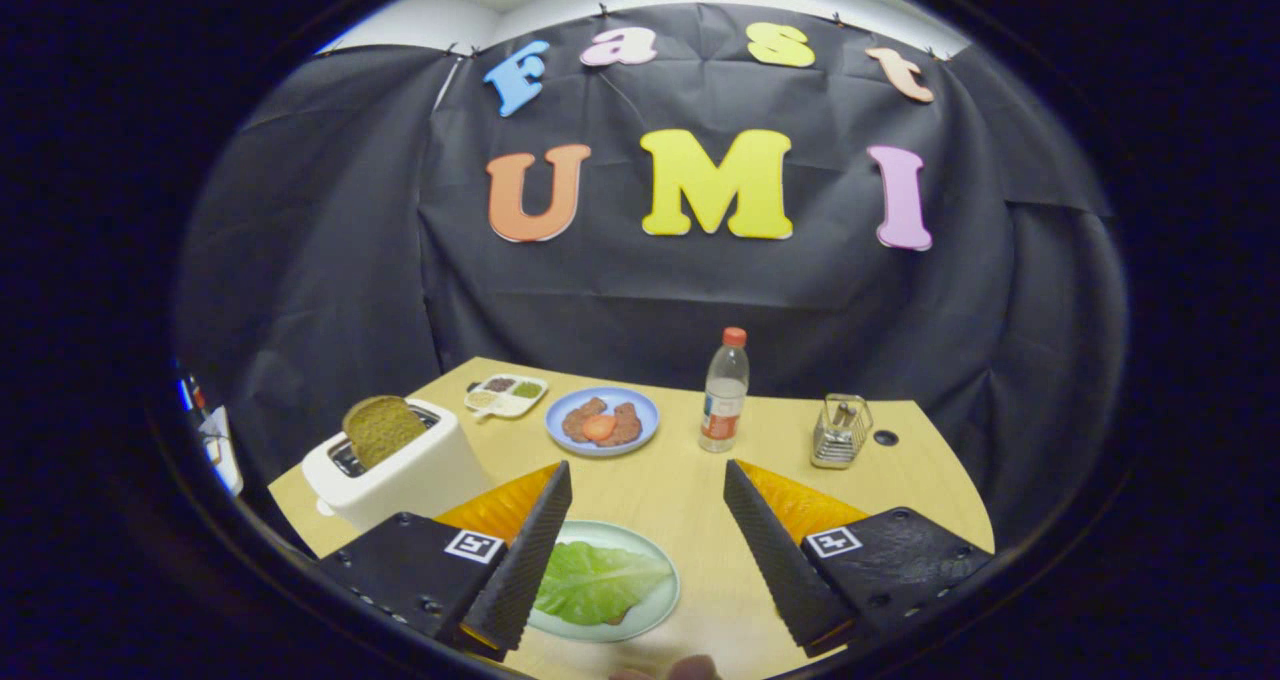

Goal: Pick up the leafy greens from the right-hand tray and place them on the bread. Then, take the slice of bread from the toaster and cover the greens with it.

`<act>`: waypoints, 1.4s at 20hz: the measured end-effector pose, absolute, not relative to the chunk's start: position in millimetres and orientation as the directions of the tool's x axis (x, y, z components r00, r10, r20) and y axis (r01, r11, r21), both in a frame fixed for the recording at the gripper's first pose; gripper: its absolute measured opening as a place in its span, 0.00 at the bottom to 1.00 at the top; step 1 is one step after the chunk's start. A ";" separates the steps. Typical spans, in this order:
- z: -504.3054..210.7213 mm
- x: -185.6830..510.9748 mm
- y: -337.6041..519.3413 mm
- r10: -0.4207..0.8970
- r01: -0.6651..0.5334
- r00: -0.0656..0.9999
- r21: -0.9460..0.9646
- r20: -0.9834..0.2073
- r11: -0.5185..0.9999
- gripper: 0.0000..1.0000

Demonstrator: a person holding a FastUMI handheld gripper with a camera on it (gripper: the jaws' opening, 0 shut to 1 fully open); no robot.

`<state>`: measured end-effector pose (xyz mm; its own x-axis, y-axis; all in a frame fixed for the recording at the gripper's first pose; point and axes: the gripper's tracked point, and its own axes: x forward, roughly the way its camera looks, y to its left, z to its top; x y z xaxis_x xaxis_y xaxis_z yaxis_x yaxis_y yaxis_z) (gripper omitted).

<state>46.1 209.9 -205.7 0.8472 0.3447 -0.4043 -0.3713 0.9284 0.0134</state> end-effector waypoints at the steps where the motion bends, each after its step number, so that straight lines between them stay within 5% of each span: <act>1: -197.5 41.4 217.8 0.362 -0.391 0.847 0.006 -0.390 0.920 0.94; 14: -178.1 -15.3 382.0 0.342 -0.348 0.857 0.057 -0.385 0.936 0.94; 28: -269.0 12.6 494.9 0.205 -0.223 0.832 0.028 -0.515 0.975 0.91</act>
<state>12.6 494.9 -269.0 0.8322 0.2051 -0.5151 -0.2225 0.9745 0.0285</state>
